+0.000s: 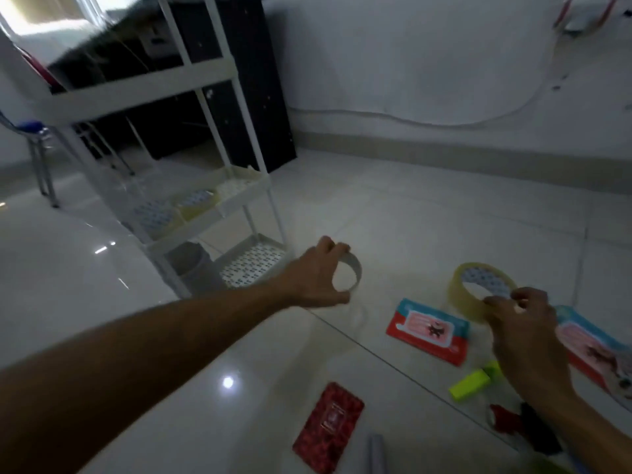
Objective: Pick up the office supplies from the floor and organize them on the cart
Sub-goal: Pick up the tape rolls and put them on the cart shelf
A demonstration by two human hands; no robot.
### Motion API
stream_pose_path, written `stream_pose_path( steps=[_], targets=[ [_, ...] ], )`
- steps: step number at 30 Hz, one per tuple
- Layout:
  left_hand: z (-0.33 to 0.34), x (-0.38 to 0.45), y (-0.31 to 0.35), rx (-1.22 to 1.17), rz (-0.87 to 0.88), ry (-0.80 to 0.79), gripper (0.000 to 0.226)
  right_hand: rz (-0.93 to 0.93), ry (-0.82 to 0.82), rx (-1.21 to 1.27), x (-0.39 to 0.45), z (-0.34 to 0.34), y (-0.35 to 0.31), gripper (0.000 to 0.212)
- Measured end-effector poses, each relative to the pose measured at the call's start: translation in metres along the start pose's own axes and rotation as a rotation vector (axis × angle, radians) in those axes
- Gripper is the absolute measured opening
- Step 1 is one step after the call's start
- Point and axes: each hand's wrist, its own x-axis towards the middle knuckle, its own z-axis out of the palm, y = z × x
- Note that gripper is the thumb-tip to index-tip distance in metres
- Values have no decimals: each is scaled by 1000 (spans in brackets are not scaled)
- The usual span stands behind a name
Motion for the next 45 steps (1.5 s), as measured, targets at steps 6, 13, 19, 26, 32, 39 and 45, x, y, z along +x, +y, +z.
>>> stream_pose_path(
  steps=[6,13,19,26,32,39,45],
  targets=[
    [-102,22,-79,-30,-186,227,91,-19,80,270,21,4,-94,19],
    [-147,40,-196,-231,-538,438,92,-307,17,310,68,18,-203,24],
    [-150,47,-250,-367,-808,536,86,-368,32,428,117,17,-301,21],
    [-156,69,-298,-460,-964,577,81,-471,45,494,167,34,-374,23],
    [-151,88,-319,-513,-933,634,77,-431,2,585,196,59,-416,26],
    [-129,103,-311,-337,-976,569,55,-301,-56,684,213,92,-459,30],
    [-122,97,-307,-165,-954,521,52,-309,-78,507,233,111,-470,28]
  ],
)
